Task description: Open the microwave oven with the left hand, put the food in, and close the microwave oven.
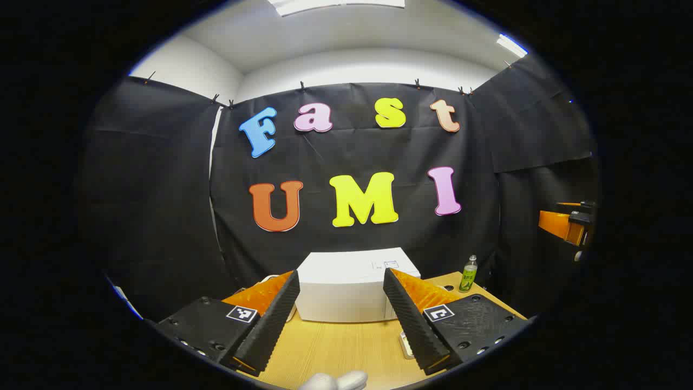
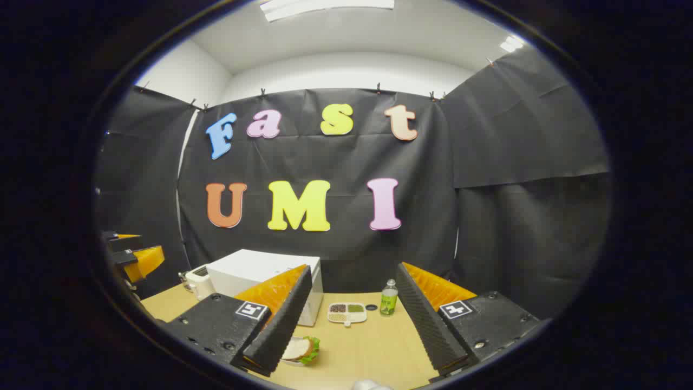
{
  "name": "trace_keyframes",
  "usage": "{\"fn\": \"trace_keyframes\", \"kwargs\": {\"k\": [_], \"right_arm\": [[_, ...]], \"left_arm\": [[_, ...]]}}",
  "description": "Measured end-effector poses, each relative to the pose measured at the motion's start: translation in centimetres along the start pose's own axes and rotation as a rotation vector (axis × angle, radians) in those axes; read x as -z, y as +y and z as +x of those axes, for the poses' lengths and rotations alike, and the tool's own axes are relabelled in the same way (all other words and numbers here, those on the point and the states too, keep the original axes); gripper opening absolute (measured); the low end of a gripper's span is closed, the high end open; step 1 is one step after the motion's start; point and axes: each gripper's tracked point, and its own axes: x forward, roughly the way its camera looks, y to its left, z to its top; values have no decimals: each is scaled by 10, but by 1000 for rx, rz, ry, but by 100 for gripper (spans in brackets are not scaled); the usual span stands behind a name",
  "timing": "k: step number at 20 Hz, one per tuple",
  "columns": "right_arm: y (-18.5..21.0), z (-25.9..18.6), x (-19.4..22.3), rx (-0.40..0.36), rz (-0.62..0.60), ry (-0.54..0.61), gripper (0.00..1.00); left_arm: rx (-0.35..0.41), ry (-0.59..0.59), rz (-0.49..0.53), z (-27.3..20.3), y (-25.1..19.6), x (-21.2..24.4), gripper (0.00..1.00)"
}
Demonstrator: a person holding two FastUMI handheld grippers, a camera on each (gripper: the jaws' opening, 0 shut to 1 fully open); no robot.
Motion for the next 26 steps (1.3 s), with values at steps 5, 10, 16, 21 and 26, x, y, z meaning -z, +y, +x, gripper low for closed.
{"fn": "trace_keyframes", "kwargs": {"k": [5,10,16,21,26], "right_arm": [[-2,1,0,5,4,2,100],[-2,-1,-3,16,10,-1,92],[-2,-3,-5,27,6,-1,92],[-7,-5,-18,34,9,-16,92],[-25,-3,-28,72,-22,3,100]], "left_arm": [[-1,-2,-7,3,-4,-3,95],[1,-10,-12,5,0,-5,96],[39,-14,-18,30,-11,16,96],[80,-24,-24,82,-39,56,97],[109,-1,-26,144,-83,126,97]]}}
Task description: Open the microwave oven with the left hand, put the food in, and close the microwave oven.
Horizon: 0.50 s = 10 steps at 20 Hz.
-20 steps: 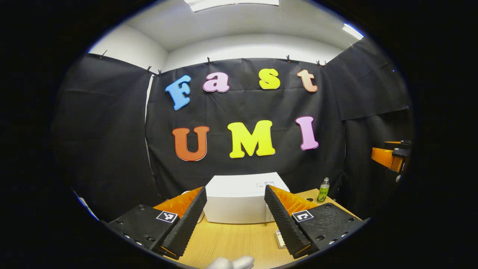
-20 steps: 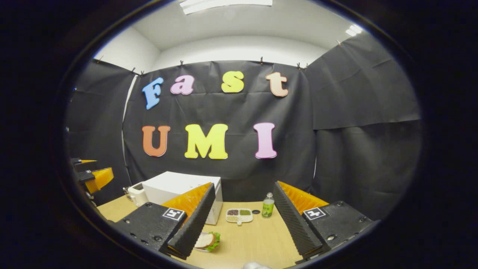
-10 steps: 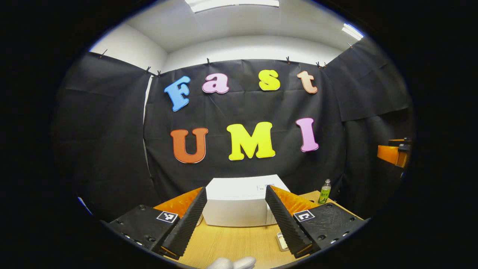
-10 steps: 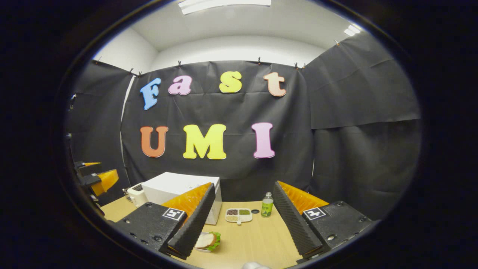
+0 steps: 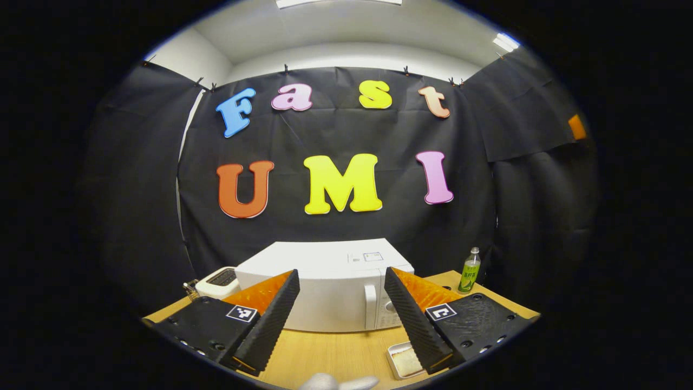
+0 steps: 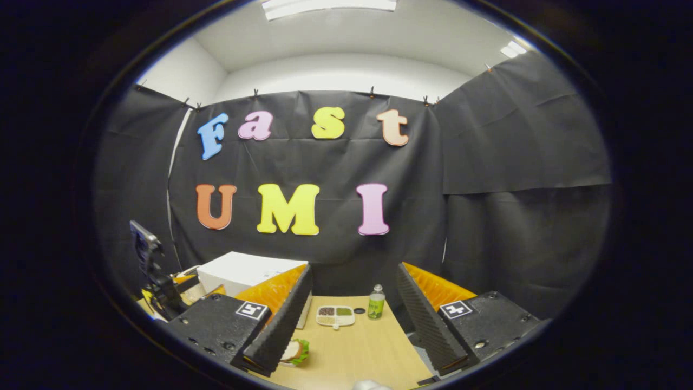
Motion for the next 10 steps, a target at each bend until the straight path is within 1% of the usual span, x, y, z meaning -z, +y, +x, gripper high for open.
{"fn": "trace_keyframes", "kwargs": {"k": [1,2,3,4,5,6,7,9,10], "right_arm": [[-3,3,2,8,-9,15,100],[-5,5,6,13,-19,31,91],[-8,7,8,20,-31,45,100],[-11,9,11,27,-40,61,100],[-13,11,14,30,-44,75,92],[-14,12,18,37,-53,95,100],[-17,13,22,42,-60,109,92],[-21,15,24,56,-68,121,92],[-24,16,24,67,-71,117,100]], "left_arm": [[14,8,13,14,-8,13,96],[17,22,21,26,-14,29,96],[22,34,25,41,-19,42,100],[31,47,18,54,-25,56,96],[34,66,6,68,-31,70,96],[33,75,-2,79,-34,81,97],[22,85,-5,93,-35,92,96],[18,84,-8,115,-40,107,97],[12,81,-4,124,-41,112,97]]}}
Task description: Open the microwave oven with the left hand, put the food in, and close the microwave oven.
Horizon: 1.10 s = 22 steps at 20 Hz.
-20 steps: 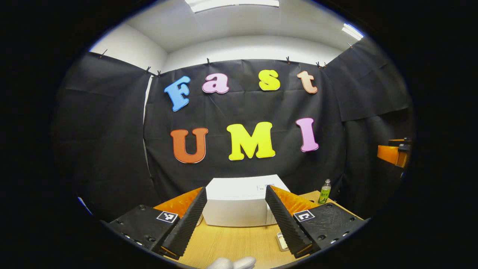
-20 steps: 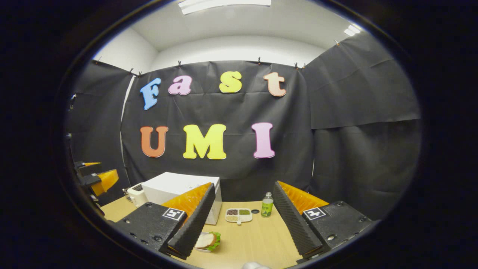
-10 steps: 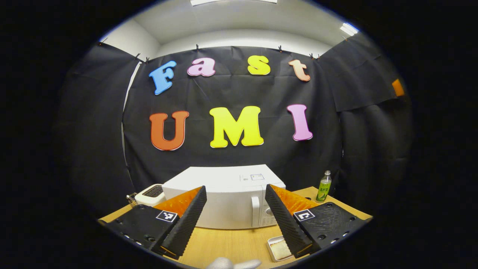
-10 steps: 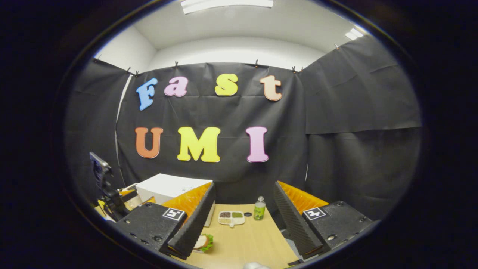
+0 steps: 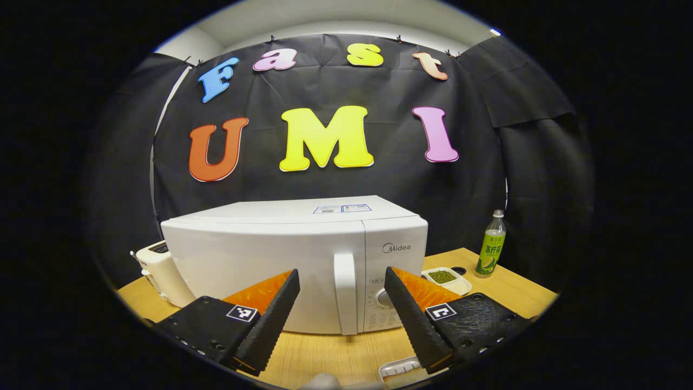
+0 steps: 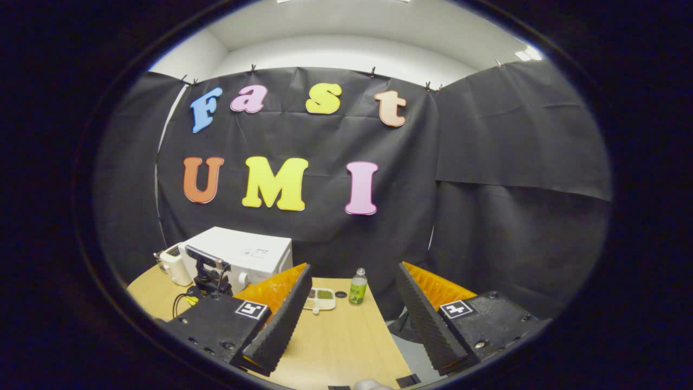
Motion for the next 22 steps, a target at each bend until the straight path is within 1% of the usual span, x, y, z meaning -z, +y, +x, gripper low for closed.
{"fn": "trace_keyframes", "kwargs": {"k": [1,2,3,4,5,6,7,8,9,10,11,12,13,14,15,18,20,21,22], "right_arm": [[-3,2,0,9,-4,-2,92],[-5,4,3,15,-11,1,92],[-6,5,5,19,-20,4,92],[-7,5,5,22,-27,7,92],[-9,5,6,26,-30,8,100],[-11,5,6,29,-28,7,92],[-12,5,6,32,-23,9,92],[-12,5,8,32,-23,16,92],[-12,5,9,33,-22,22,92],[-12,5,10,31,-20,25,100],[-12,5,9,31,-16,24,92],[-10,5,8,27,-13,22,100],[-8,4,8,22,-12,20,100],[-5,4,8,16,-12,22,100],[-3,3,9,11,-14,25,92],[3,4,6,-6,-16,25,92],[9,3,3,-16,-27,11,92],[14,2,4,-27,-39,6,100],[21,0,3,-43,-48,0,100]], "left_arm": [[-7,0,5,8,1,4,92],[-17,1,14,14,4,9,89],[-24,3,10,19,6,14,70],[-13,11,4,22,5,17,67],[-9,25,-12,27,5,22,69],[1,30,-26,27,6,24,75],[14,25,-44,25,5,23,35],[57,38,-48,25,-1,23,45],[63,40,-43,18,-2,22,34],[73,45,-29,24,-2,23,24],[74,45,-35,24,-1,23,20],[77,49,-43,23,-1,21,20],[81,55,-53,20,-1,20,11],[83,54,-50,21,-1,23,11],[87,58,-49,20,-1,24,5],[113,86,-63,11,-2,26,5],[133,55,-44,-13,2,25,5],[148,36,-30,-27,5,24,5],[162,49,-30,-39,8,30,5]]}}
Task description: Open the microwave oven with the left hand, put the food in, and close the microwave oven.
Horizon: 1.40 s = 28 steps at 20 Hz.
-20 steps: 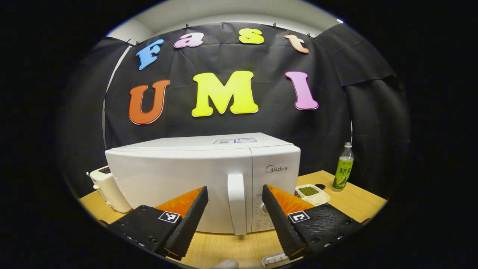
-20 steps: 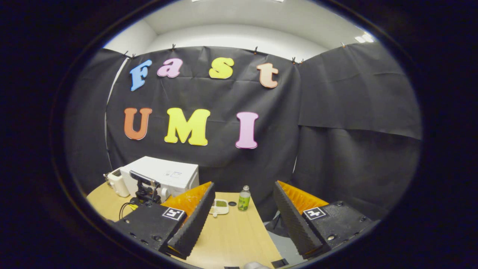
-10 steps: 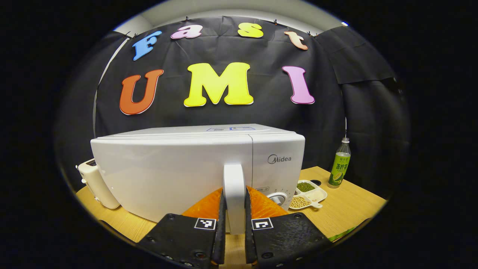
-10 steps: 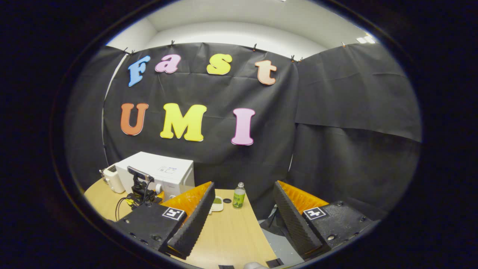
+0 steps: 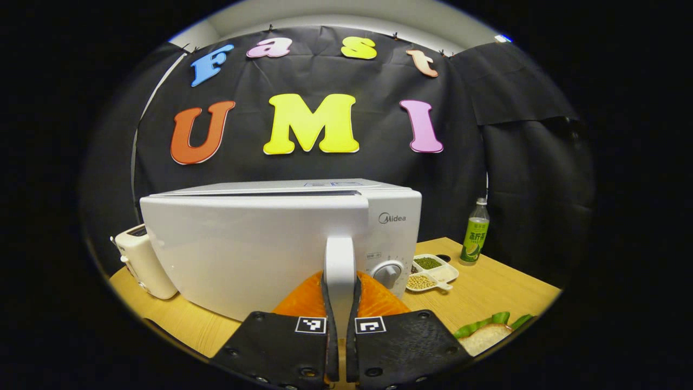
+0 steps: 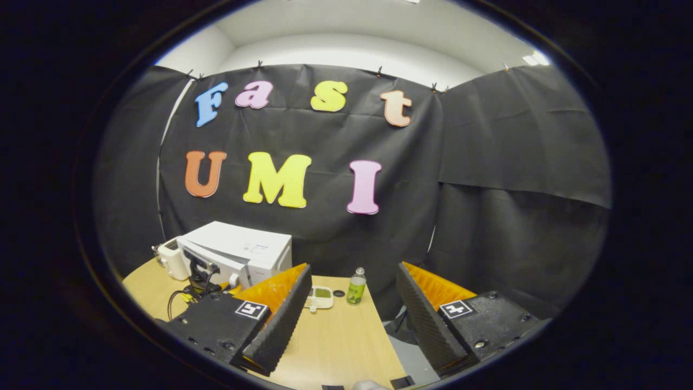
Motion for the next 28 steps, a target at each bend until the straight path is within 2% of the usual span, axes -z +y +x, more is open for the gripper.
{"fn": "trace_keyframes", "kwargs": {"k": [2,3,4,6,7,8,9,10,11,14,15,19,22,25,28], "right_arm": [[16,-3,-3,-41,-10,-17,100],[22,-3,-4,-54,-18,-24,92],[30,-5,-4,-75,-27,-32,92],[43,-8,-6,-110,-29,-41,92],[49,-11,-7,-126,-25,-45,100],[55,-13,-7,-140,-21,-47,92],[60,-14,-7,-156,-18,-49,92],[64,-16,-7,-170,-16,-52,92],[69,-19,-7,-186,-14,-54,92],[79,-27,-6,-229,1,-60,92],[81,-29,-3,-244,6,-57,92],[84,-44,7,-303,17,-52,92],[77,-53,17,-344,24,-42,92],[71,-59,31,-383,36,-21,92],[67,-54,50,-411,30,3,92]], "left_arm": [[19,16,-12,-27,5,5,5],[18,20,-11,-40,9,6,5],[16,25,-8,-54,13,9,7],[5,19,-13,-76,24,9,13],[-15,21,2,-87,31,8,20],[-30,16,20,-97,38,6,21],[-45,-4,38,-106,47,1,29],[-56,-10,41,-112,56,-2,31],[-75,12,37,-119,65,4,53],[-117,36,17,-142,84,9,95],[-135,33,30,-152,89,7,98],[-240,64,38,-196,121,13,96],[-346,93,43,-236,151,19,96],[-468,86,58,-281,190,8,96],[-556,90,61,-324,212,-4,97]]}}
